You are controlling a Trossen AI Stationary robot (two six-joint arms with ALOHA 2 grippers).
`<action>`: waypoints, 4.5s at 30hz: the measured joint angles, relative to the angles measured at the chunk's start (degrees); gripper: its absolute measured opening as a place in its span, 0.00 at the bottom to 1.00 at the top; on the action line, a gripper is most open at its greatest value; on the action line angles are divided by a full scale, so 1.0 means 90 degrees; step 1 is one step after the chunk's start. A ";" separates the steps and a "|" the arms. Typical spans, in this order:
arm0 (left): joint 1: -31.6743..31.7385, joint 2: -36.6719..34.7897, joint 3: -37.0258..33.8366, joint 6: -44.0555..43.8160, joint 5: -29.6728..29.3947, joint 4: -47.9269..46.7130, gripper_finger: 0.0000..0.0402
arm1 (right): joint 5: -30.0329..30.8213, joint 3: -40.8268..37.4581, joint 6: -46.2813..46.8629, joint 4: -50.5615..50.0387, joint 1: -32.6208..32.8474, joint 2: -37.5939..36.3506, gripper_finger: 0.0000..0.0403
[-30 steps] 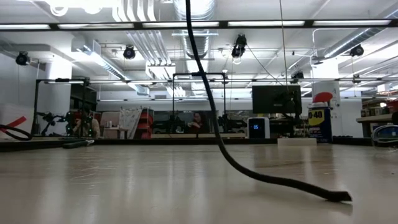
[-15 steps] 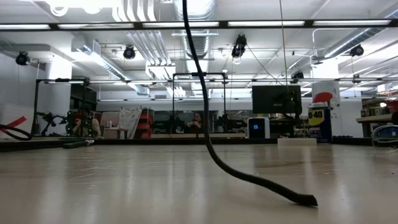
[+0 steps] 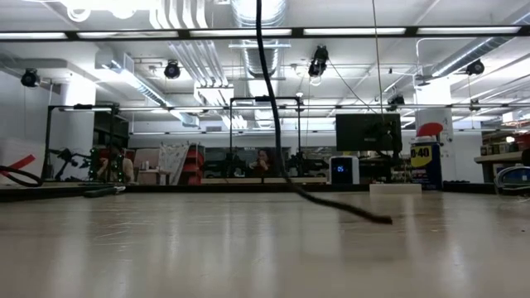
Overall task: Coil cords
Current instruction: Coil the black wire into the spool
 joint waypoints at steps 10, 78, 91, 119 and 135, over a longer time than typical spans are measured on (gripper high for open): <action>0.0002 0.0000 0.0000 0.0115 -0.0420 0.0406 0.00 | 0.0401 -0.0155 -0.0524 0.1604 0.0011 0.0981 0.26; -0.0076 0.0007 -0.0032 0.0143 -0.0527 0.0674 0.00 | 0.1561 0.0461 -0.1102 0.1727 -0.0410 0.1626 0.00; -0.0180 0.0007 -0.0035 -0.0036 -0.0450 0.0809 0.00 | 0.2067 0.0420 -0.1051 0.0778 -0.0529 0.1531 0.00; -0.0240 -0.0189 -0.0003 -0.0211 -0.0397 0.0744 0.00 | 0.2968 -0.0160 0.1019 -0.2295 -0.0551 0.1007 0.00; -0.0234 -0.0189 -0.0002 -0.0722 -0.0686 -0.0501 0.00 | 0.3157 -0.0552 0.1422 -0.2404 -0.0399 0.0552 0.00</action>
